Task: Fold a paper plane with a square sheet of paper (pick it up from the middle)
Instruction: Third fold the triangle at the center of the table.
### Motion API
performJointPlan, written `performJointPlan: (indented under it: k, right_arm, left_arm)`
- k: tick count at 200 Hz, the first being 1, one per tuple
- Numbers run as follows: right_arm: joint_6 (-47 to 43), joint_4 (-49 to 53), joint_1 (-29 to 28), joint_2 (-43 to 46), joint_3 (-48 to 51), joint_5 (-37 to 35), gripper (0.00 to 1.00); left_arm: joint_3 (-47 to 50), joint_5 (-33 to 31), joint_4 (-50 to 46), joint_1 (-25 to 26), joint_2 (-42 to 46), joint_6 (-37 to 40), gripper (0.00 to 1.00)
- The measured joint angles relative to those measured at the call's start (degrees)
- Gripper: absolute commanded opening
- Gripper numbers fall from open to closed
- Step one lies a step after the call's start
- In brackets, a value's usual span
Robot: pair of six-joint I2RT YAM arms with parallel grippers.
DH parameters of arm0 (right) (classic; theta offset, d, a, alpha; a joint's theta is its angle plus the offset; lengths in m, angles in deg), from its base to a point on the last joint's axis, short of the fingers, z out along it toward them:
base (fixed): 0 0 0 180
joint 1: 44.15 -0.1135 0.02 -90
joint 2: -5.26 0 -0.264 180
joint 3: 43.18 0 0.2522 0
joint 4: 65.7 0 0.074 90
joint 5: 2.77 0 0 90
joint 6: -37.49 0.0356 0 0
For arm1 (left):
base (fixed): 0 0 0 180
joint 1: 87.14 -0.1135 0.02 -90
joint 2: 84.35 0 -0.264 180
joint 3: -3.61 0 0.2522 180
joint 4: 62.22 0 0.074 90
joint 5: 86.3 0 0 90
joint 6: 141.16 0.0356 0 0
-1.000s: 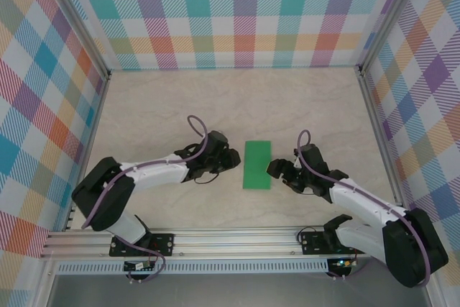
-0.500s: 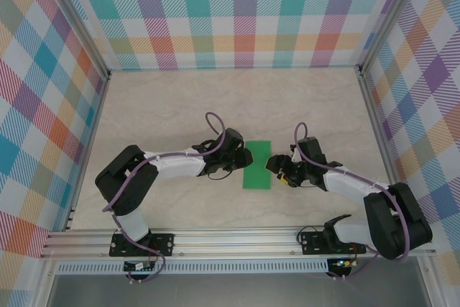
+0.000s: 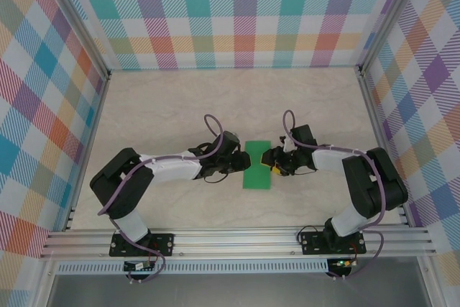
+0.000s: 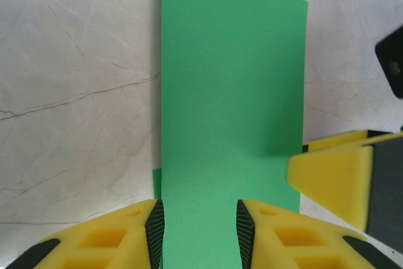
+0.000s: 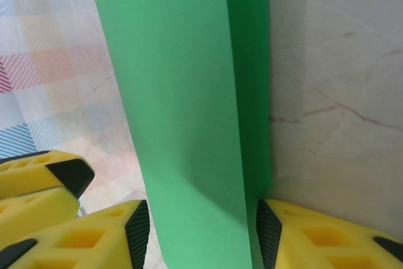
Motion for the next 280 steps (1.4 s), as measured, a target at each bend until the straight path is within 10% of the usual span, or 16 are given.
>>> performJointPlan:
  k: [83, 203, 280]
  right_arm:
    - [-3.0, 4.0, 0.4, -1.3, -2.5, 0.4, 0.26]
    - [-4.1, 6.3, 1.0, -3.6, -4.1, 2.7, 0.19]
    - [-4.3, 6.6, 1.5, -4.1, -4.4, 3.5, 0.19]
  left_arm:
    - [-3.3, -6.3, -6.9, 11.0, 1.4, 14.4, 0.61]
    - [-20.0, -33.6, -24.5, 27.0, -13.3, 28.4, 0.69]
    - [-22.9, -39.6, -28.2, 27.7, -16.9, 30.1, 0.38]
